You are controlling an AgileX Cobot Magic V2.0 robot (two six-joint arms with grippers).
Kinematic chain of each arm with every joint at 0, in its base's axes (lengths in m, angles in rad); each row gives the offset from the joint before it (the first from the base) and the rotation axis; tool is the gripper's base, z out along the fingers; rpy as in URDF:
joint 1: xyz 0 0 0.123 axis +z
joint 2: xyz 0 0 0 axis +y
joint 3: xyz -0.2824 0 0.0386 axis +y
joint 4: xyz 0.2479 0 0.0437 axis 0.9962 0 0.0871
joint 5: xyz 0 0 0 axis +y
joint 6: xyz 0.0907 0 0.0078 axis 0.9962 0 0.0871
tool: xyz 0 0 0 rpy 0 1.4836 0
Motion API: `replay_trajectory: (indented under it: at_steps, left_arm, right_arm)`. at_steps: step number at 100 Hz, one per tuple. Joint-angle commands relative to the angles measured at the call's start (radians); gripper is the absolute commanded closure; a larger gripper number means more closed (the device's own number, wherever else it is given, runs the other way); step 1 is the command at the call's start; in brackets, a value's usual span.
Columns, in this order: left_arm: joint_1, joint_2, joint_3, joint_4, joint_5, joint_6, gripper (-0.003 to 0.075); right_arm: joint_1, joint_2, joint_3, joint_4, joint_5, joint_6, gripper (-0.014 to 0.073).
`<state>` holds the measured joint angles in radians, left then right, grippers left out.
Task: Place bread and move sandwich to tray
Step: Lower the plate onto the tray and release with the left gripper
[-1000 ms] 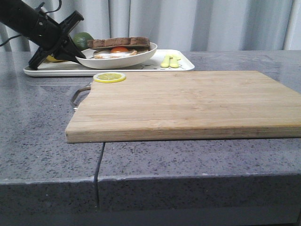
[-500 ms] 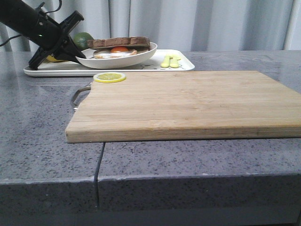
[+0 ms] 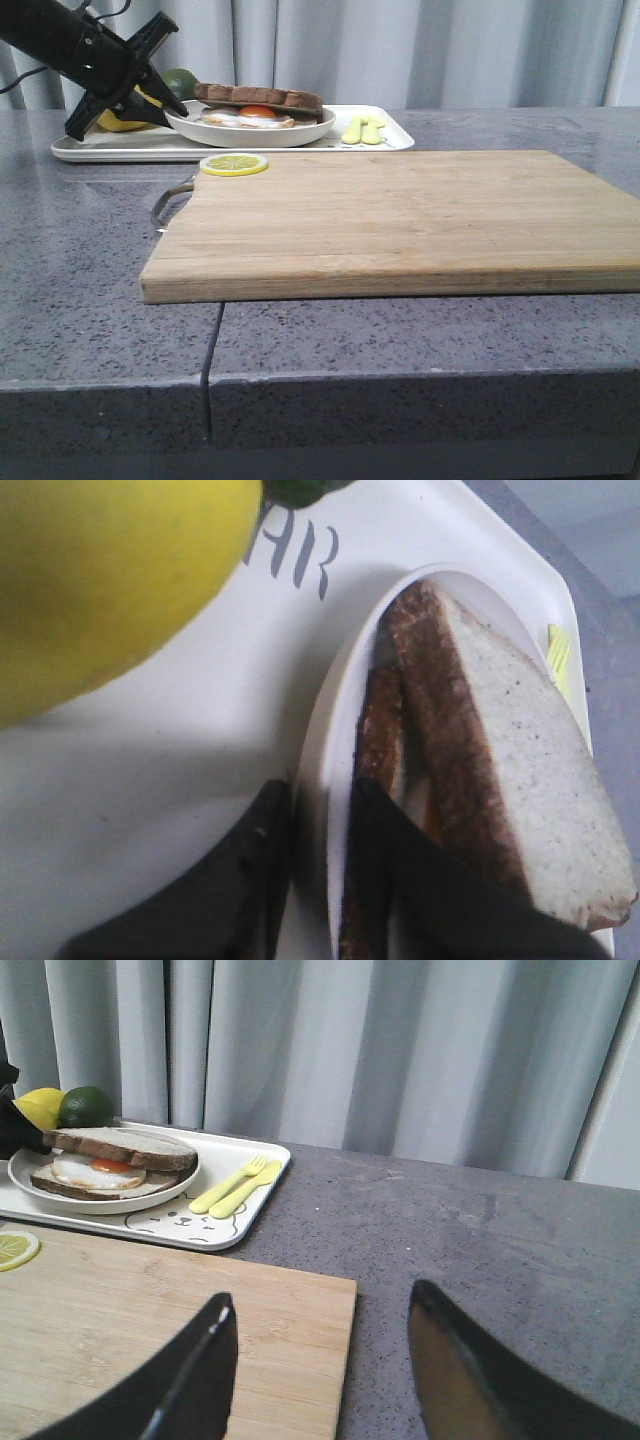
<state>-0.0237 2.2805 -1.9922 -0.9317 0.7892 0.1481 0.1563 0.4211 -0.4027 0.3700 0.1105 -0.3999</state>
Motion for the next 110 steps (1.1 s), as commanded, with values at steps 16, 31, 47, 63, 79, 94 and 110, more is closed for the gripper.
replay_trajectory:
  at_steps: [16, 31, 47, 63, 79, 94, 110]
  left_arm:
    - [-0.002, -0.068, -0.037, -0.063, -0.025, -0.009, 0.0467]
    - [0.007, -0.068, -0.037, -0.063, -0.017, -0.009, 0.04]
    - [0.013, -0.068, -0.037, -0.063, -0.007, -0.009, 0.0369]
    - [0.015, -0.068, -0.06, -0.038, 0.02, -0.011, 0.0369]
    - [0.015, -0.068, -0.114, 0.001, 0.053, -0.011, 0.0369]
    - [0.015, -0.068, -0.181, 0.117, 0.109, -0.052, 0.0369]
    - [0.015, -0.072, -0.289, 0.217, 0.214, -0.062, 0.0369]
  right_arm:
    - [-0.006, 0.002, -0.027, -0.003, -0.085, -0.003, 0.0192]
    - [-0.006, 0.002, -0.027, -0.003, -0.103, -0.003, 0.0192]
    - [-0.006, 0.002, -0.027, -0.003, -0.126, -0.003, 0.0192]
    - [-0.006, 0.002, -0.027, -0.003, -0.131, -0.003, 0.0192]
    - [-0.006, 0.002, -0.027, -0.003, -0.131, -0.003, 0.0192]
    - [-0.006, 0.002, -0.027, -0.003, -0.131, -0.003, 0.0192]
    - [-0.006, 0.002, -0.027, -0.003, -0.131, -0.003, 0.0192]
